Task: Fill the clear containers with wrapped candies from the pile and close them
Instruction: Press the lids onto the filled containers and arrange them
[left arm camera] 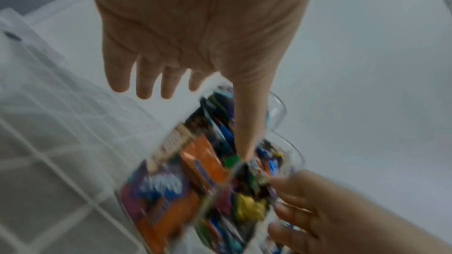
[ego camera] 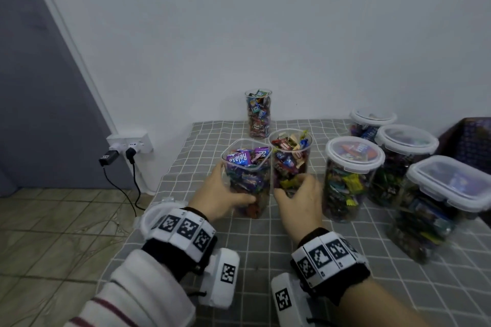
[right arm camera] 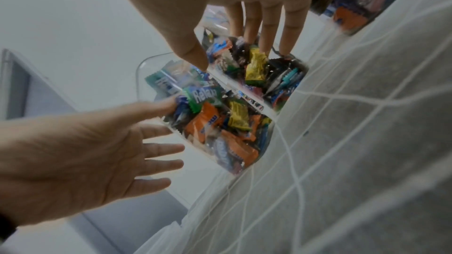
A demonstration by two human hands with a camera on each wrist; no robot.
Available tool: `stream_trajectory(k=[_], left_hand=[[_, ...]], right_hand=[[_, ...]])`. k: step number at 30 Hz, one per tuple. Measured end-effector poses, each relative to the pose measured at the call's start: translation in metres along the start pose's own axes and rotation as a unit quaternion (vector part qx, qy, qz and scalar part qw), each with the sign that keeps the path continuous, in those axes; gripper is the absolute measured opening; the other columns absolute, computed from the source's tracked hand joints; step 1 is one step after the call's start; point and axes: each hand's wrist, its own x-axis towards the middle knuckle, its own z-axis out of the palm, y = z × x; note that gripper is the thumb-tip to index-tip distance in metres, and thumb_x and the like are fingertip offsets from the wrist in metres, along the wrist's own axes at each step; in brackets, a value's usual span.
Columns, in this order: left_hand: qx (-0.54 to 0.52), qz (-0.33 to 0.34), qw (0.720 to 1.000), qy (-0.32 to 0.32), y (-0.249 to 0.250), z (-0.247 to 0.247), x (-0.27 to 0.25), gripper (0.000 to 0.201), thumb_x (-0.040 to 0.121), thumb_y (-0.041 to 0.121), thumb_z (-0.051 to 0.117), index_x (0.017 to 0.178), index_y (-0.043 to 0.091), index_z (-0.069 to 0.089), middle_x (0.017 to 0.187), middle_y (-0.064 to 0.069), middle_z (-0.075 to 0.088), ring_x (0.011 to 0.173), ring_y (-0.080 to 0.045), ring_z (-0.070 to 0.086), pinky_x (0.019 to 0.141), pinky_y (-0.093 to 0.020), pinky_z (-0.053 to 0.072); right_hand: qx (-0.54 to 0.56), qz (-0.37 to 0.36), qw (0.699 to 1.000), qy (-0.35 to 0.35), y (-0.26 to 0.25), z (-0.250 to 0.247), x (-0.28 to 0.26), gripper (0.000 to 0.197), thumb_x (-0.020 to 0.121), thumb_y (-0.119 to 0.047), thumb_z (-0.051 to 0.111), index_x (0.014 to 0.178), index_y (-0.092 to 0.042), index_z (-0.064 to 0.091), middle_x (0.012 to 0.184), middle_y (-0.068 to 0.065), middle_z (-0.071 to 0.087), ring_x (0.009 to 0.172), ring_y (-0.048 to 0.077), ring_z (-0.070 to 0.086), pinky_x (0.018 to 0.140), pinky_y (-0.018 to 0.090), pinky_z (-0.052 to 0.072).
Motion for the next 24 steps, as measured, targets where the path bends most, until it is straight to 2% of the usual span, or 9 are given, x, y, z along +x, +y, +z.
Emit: stream_trajectory(k=[3, 7, 9, 11, 13, 16, 20, 24], left_hand=[[0.119, -0.051, 0.991, -0.028, -0.016, -0.034, 0.000, 0.103, 0.066, 0.035, 0.083, 0.149, 0.020, 0.024, 0.153, -0.005, 0.031, 0.136, -0.024, 0.034, 0.108, -0.039, 0.032], [0.264, -0.130, 0.955, -0.040, -0.049, -0.074, -0.001, 0.100, 0.067, 0.047, 0.079, 0.147, 0.021, 0.026, 0.149, -0.006, 0.037, 0.131, -0.026, 0.042, 0.105, -0.039, 0.037], [0.304, -0.154, 0.937, -0.070, -0.057, -0.080, -0.007, 0.098, 0.069, 0.047, 0.078, 0.146, 0.019, 0.026, 0.146, -0.009, 0.041, 0.128, -0.026, 0.044, 0.102, -0.034, 0.038], [0.342, -0.154, 0.922, -0.095, -0.064, -0.080, -0.011, 0.095, 0.070, 0.049, 0.076, 0.145, 0.019, 0.026, 0.144, -0.007, 0.042, 0.125, -0.024, 0.045, 0.096, -0.030, 0.038], [0.358, -0.153, 0.915, -0.102, -0.069, -0.077, -0.015, 0.101, 0.068, 0.052, 0.076, 0.147, 0.021, 0.021, 0.147, -0.004, 0.036, 0.128, -0.023, 0.042, 0.098, -0.030, 0.037], [0.374, -0.142, 0.911, -0.103, -0.072, -0.073, -0.016, 0.111, 0.063, 0.055, 0.078, 0.149, 0.024, 0.015, 0.150, -0.003, 0.031, 0.130, -0.023, 0.040, 0.102, -0.034, 0.038], [0.396, -0.116, 0.907, -0.081, -0.066, -0.064, -0.020, 0.108, 0.059, 0.062, 0.075, 0.146, 0.029, 0.022, 0.144, -0.001, 0.039, 0.123, -0.022, 0.046, 0.096, -0.036, 0.044], [0.403, -0.084, 0.908, -0.081, -0.053, -0.052, -0.024, 0.103, 0.063, 0.068, 0.070, 0.147, 0.032, 0.022, 0.144, 0.000, 0.041, 0.124, -0.022, 0.047, 0.096, -0.034, 0.041]], right_hand=[[0.020, -0.047, 0.996, -0.066, -0.007, 0.001, -0.006, 0.061, 0.080, -0.023, 0.067, 0.132, -0.009, 0.039, 0.127, 0.006, 0.042, 0.121, 0.021, 0.041, 0.101, 0.029, 0.032], [0.029, -0.098, 0.987, -0.125, -0.017, 0.012, -0.008, 0.074, 0.076, -0.024, 0.071, 0.139, -0.012, 0.034, 0.132, 0.004, 0.041, 0.126, 0.018, 0.037, 0.102, 0.024, 0.027], [0.037, -0.095, 0.986, -0.133, -0.018, 0.019, -0.006, 0.086, 0.072, -0.028, 0.073, 0.144, -0.016, 0.026, 0.136, 0.003, 0.040, 0.129, 0.018, 0.037, 0.106, 0.028, 0.029], [0.042, -0.085, 0.987, -0.126, -0.019, 0.025, -0.003, 0.096, 0.070, -0.029, 0.076, 0.147, -0.020, 0.020, 0.141, 0.001, 0.038, 0.130, 0.018, 0.037, 0.109, 0.034, 0.031], [0.034, -0.077, 0.990, -0.116, -0.021, 0.031, -0.001, 0.097, 0.068, -0.031, 0.078, 0.146, -0.020, 0.021, 0.141, 0.002, 0.039, 0.130, 0.020, 0.039, 0.108, 0.038, 0.034], [0.022, -0.067, 0.993, -0.099, -0.023, 0.038, 0.001, 0.097, 0.068, -0.032, 0.079, 0.144, -0.016, 0.021, 0.140, 0.003, 0.041, 0.127, 0.021, 0.042, 0.105, 0.036, 0.037], [0.003, -0.062, 0.994, -0.086, -0.027, 0.040, 0.004, 0.094, 0.070, -0.031, 0.078, 0.143, -0.014, 0.021, 0.140, 0.007, 0.040, 0.126, 0.024, 0.043, 0.102, 0.035, 0.039], [-0.049, -0.073, 0.992, -0.092, -0.028, 0.035, 0.010, 0.092, 0.062, -0.041, 0.081, 0.135, -0.015, 0.031, 0.130, 0.007, 0.040, 0.120, 0.023, 0.043, 0.100, 0.037, 0.041]])
